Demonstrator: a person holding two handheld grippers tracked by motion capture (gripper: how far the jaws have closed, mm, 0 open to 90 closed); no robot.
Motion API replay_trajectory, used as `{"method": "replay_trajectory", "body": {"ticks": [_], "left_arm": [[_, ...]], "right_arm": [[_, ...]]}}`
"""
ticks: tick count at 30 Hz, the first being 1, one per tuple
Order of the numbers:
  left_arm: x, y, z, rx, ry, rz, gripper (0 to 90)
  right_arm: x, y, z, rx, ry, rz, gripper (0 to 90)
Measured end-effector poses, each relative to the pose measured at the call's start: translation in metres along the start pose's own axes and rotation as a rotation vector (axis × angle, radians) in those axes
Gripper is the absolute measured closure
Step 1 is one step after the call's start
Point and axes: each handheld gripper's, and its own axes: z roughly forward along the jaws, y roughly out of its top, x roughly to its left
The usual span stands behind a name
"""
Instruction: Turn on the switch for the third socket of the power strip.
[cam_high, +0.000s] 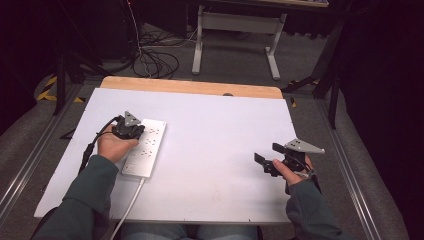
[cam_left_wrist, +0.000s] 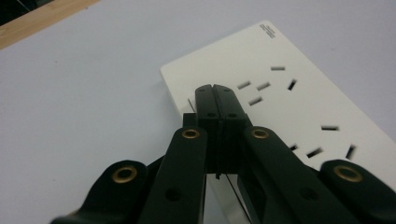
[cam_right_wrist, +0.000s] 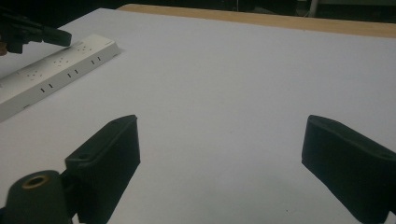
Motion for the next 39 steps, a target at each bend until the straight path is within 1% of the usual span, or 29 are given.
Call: {"method": "replay_trajectory", "body": {"ticks": [1, 3, 4, 7, 11, 12, 15, 17, 20, 25, 31, 39], "left_arm": [[0.001, 0.001, -0.003, -0.013, 0.003, -0.012, 90.0], [0.004, 0.001, -0.008, -0.039, 0.013, -0.023, 90.0], [0.004, 0.001, -0.01, -0.046, 0.01, -0.033, 90.0], [0.005, 0.0, -0.016, -0.068, 0.017, -0.043, 90.0], [0.005, 0.002, -0.025, -0.116, 0.01, -0.06, 90.0], [0.004, 0.002, -0.028, -0.131, 0.014, -0.064, 90.0], [0.002, 0.003, -0.038, -0.174, 0.012, -0.071, 90.0], [0.001, 0.004, -0.044, -0.199, 0.008, -0.084, 90.0], [0.001, 0.004, -0.049, -0.219, 0.012, -0.09, 90.0], [0.001, 0.003, -0.062, -0.276, 0.014, -0.117, 90.0], [-0.003, 0.0, -0.082, -0.33, 0.004, -0.141, 90.0], [-0.007, -0.011, -0.111, -0.395, 0.001, -0.163, 90.0]], "right_arm": [[0.0, 0.0, 0.0, 0.0, 0.0, -0.002, 11.9], [-0.001, 0.0, 0.0, 0.0, -0.002, -0.001, 11.9], [-0.001, 0.0, 0.0, -0.002, -0.004, 0.002, 11.8], [0.0, 0.0, 0.0, 0.0, -0.004, -0.002, 11.8], [0.0, 0.0, 0.0, 0.001, -0.005, -0.004, 11.8], [0.0, 0.0, 0.0, 0.001, -0.005, -0.003, 11.8], [0.0, 0.0, 0.0, 0.001, -0.004, -0.001, 11.8], [0.0, 0.0, 0.0, 0.002, -0.005, -0.001, 11.8], [0.0, 0.0, 0.0, 0.002, -0.004, 0.0, 11.8], [0.0, 0.0, 0.001, 0.005, -0.004, 0.0, 11.9], [0.0, 0.0, 0.001, 0.006, -0.006, -0.002, 11.8], [0.0, 0.0, 0.0, 0.004, -0.006, -0.001, 11.8]]}}
